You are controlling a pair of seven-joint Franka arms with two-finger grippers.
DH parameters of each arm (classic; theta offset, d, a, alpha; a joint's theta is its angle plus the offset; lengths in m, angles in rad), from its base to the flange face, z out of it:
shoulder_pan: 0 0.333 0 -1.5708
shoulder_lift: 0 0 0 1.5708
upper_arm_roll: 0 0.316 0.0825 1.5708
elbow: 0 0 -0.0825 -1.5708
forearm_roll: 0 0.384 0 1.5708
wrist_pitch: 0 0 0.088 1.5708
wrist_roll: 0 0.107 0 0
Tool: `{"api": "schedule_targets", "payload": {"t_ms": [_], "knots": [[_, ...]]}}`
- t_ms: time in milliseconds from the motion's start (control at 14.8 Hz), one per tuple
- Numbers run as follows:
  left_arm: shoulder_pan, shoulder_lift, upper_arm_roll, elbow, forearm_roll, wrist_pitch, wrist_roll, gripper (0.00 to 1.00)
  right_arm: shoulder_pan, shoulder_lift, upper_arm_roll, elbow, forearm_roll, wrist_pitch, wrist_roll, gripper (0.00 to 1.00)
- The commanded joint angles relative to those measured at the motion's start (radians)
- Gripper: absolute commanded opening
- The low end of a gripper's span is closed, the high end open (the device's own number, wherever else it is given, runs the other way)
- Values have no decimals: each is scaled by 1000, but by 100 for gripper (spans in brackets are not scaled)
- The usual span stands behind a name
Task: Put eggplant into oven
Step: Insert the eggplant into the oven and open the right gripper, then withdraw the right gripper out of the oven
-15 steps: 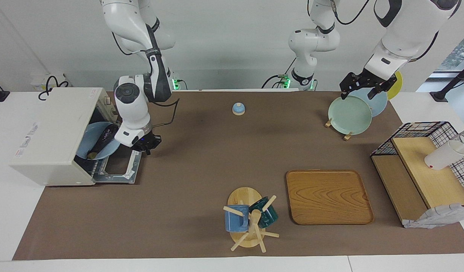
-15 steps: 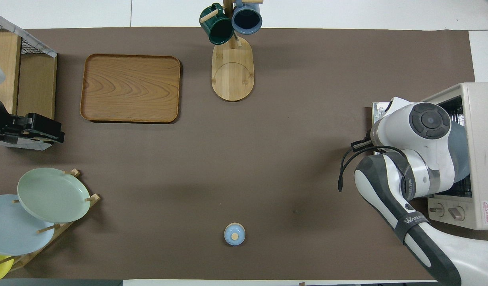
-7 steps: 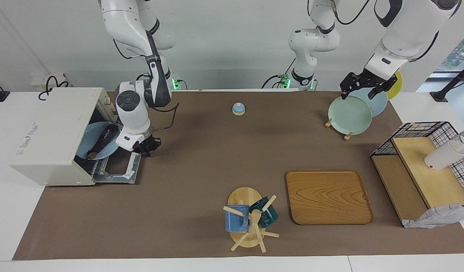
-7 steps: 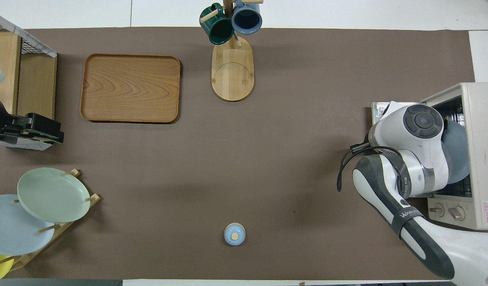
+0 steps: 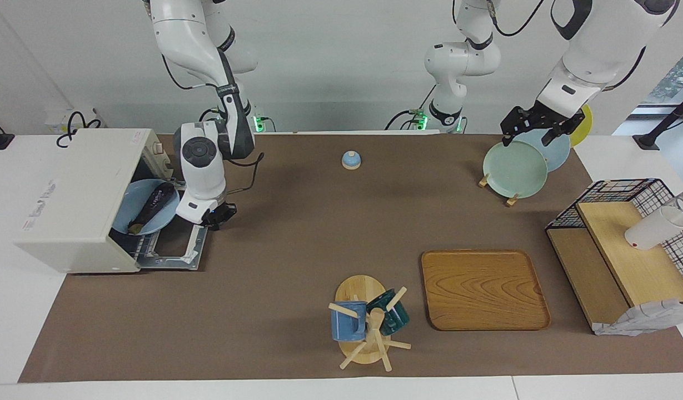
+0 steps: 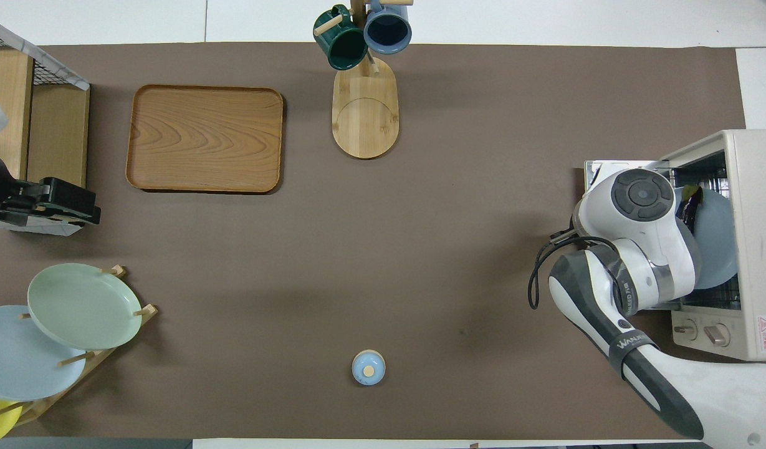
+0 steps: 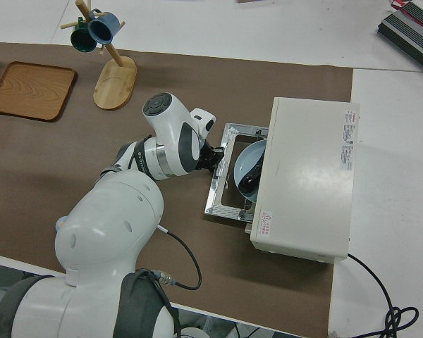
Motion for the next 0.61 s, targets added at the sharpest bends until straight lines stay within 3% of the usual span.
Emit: {"api": "schedule_targets", "payload": {"t_ms": [0, 337, 539], "knots": [[5, -22, 2, -17, -6, 6, 1, 100, -13, -2, -2, 15, -92, -49, 14, 0], [5, -22, 2, -17, -6, 6, 1, 100, -13, -14, 2, 126, -131, -210, -7, 0], [3, -22, 2, -17, -6, 6, 1, 100, -21, -63, 2, 181, -122, -334, -85, 0]]}}
